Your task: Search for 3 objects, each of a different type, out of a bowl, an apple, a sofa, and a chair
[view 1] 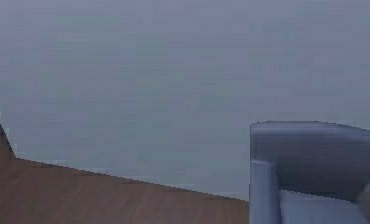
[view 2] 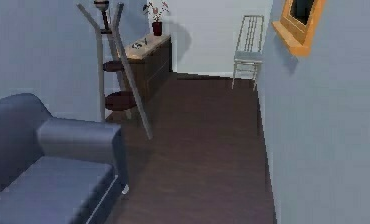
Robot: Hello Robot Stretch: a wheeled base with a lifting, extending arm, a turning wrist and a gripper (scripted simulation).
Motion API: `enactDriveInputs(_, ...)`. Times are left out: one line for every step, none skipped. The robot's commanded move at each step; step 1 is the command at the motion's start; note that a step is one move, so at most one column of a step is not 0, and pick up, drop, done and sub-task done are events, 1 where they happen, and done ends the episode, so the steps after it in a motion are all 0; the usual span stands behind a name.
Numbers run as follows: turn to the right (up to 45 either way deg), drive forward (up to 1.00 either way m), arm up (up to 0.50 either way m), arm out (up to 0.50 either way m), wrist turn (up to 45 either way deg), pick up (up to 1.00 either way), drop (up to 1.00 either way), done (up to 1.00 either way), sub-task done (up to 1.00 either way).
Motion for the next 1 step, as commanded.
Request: enactDriveInputs(0.0, 0.35, 0.0, 0.0, 0.0, 0.0, 0.0, 0.0, 0.0)
